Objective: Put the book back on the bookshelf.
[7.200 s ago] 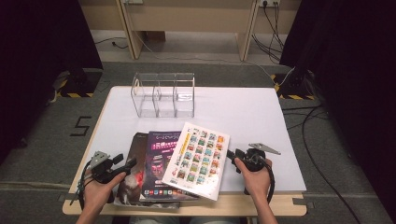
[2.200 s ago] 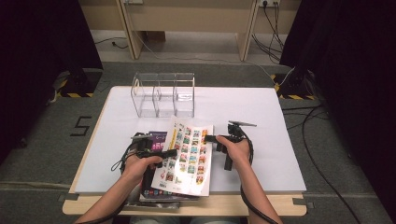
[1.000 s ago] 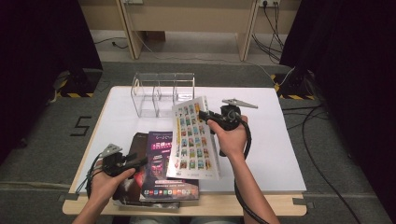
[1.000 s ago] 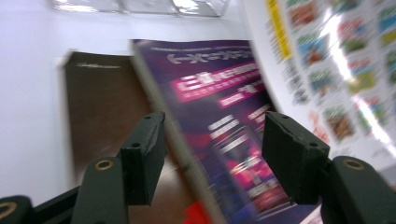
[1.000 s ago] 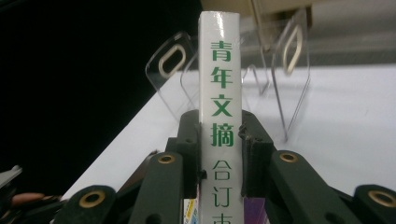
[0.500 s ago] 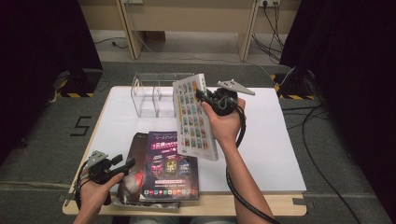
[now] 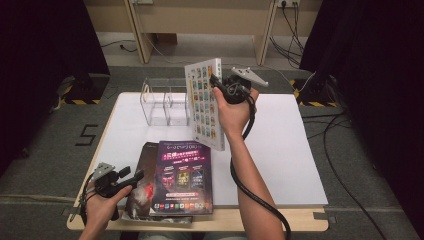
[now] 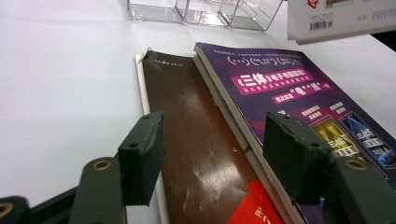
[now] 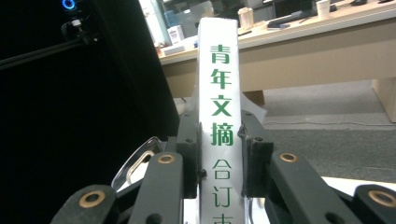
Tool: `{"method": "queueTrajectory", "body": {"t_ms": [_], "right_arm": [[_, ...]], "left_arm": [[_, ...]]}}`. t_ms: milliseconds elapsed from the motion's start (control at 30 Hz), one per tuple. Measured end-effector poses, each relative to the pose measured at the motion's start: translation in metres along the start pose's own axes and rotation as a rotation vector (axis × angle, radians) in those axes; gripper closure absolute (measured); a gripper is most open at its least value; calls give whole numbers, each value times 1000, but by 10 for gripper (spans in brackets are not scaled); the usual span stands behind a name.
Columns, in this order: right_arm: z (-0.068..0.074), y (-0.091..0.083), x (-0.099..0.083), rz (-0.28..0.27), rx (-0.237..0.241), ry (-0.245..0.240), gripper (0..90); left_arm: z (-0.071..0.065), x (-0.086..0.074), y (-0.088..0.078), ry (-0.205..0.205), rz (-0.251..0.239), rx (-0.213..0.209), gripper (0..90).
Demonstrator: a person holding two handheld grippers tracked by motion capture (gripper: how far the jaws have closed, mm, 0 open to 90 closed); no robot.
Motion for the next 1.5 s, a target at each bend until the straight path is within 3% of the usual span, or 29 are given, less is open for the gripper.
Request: {"method": "queueTrajectory", "body": {"t_ms": [300,1100,1500], "right_arm": [[-6,16,4,8,1,51,736],[-11,70,23,9,-66,69,735],[-16,90,37,-34,-104,65,735]], "left_arm": [[-1,0,0,-1,0,-6,377],[0,0,0,-9,-5,-13,378],[-2,-2,3,-7,7,-27,378]]}}
Point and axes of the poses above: each handheld gripper's, and its own axes: y roughly forward along the jaws, x roughly out of its top, z roughly to its left, the point moved 3 cm from there along y, roughly forward along the jaws, and after that the axes turned 10 degrees about z, right-handed, at the moved point
